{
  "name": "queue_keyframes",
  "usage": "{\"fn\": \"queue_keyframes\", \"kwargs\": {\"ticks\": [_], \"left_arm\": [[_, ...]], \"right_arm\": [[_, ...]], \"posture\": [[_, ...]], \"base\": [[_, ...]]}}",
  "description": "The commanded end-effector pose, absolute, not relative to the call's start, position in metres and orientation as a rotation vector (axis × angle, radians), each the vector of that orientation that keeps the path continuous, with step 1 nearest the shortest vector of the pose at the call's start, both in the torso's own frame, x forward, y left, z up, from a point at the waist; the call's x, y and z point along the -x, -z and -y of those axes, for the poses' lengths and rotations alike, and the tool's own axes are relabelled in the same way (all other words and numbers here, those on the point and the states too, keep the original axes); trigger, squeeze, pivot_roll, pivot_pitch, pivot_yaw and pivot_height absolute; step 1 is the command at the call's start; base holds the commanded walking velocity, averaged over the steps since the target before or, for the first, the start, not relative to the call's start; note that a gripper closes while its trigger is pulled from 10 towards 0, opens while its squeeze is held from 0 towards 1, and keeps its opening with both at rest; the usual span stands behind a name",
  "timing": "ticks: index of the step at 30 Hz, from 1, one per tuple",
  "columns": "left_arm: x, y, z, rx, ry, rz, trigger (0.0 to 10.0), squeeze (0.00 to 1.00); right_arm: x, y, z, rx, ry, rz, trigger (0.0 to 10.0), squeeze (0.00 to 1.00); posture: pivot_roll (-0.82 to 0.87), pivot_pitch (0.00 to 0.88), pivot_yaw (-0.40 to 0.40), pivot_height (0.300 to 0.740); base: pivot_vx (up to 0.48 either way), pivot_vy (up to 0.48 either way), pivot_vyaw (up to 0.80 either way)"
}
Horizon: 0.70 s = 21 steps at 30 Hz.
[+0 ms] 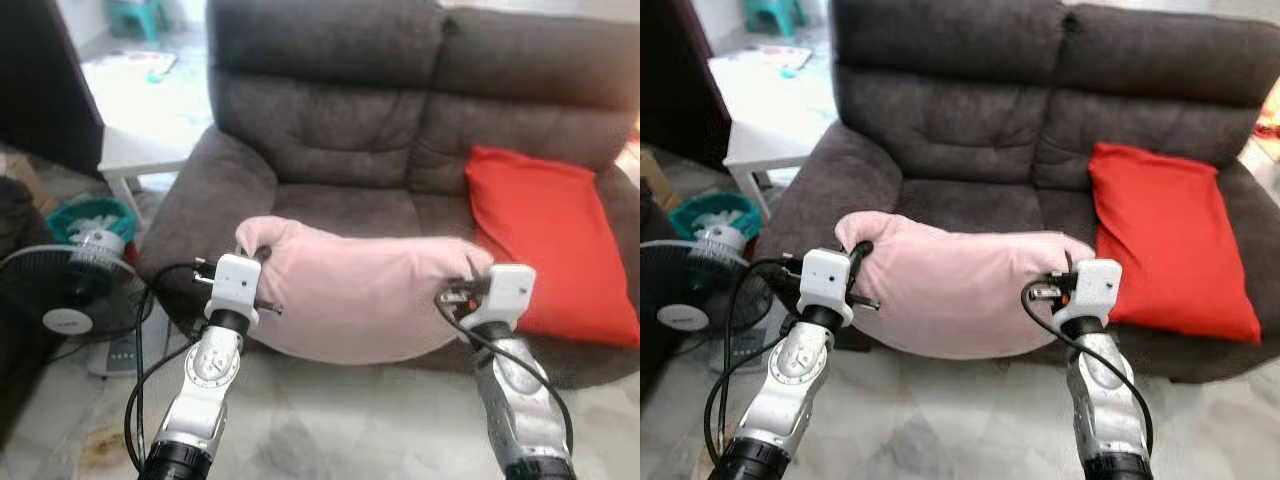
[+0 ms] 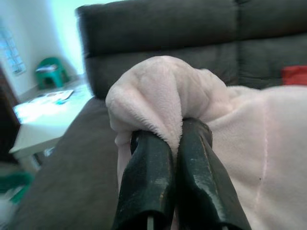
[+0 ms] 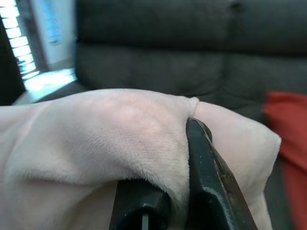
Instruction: Move the pillow to the sofa from floor
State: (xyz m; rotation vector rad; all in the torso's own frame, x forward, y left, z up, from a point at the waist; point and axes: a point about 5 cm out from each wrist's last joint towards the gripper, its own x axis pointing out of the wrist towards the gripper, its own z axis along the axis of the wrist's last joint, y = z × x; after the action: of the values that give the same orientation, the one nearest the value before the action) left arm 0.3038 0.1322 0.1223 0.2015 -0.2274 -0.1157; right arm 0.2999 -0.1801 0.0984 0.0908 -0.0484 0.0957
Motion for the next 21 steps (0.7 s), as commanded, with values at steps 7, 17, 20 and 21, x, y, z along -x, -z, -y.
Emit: {"fn": "queue_keyframes", "kwargs": {"ticks": [7, 17, 20, 21], "left_arm": [[-0.309, -0.139, -0.137, -0.195, 0.089, 0.295, 10.0, 0.0], [-0.31, -0.147, -0.137, -0.191, 0.094, 0.331, 10.0, 0.0], [-0.312, -0.151, -0.137, -0.193, 0.096, 0.343, 10.0, 0.0], [-0.313, -0.155, -0.137, -0.199, 0.1, 0.359, 10.0, 0.0]], "right_arm": [[-0.305, -0.115, 0.173, -0.103, -0.136, 0.121, 10.0, 0.0], [-0.308, -0.12, 0.173, -0.092, -0.143, 0.134, 10.0, 0.0], [-0.31, -0.125, 0.174, -0.095, -0.139, 0.155, 10.0, 0.0], [-0.312, -0.131, 0.174, -0.085, -0.14, 0.177, 10.0, 0.0]], "posture": [[0.11, 0.06, -0.087, 0.74], [0.11, 0.06, -0.088, 0.74], [0.11, 0.06, -0.087, 0.74], [0.11, 0.059, -0.086, 0.74]], "base": [[0.382, 0.0, 0.22], [0.383, 0.0, 0.0], [0.385, 0.0, 0.0], [0.382, 0.0, 0.0]]}}
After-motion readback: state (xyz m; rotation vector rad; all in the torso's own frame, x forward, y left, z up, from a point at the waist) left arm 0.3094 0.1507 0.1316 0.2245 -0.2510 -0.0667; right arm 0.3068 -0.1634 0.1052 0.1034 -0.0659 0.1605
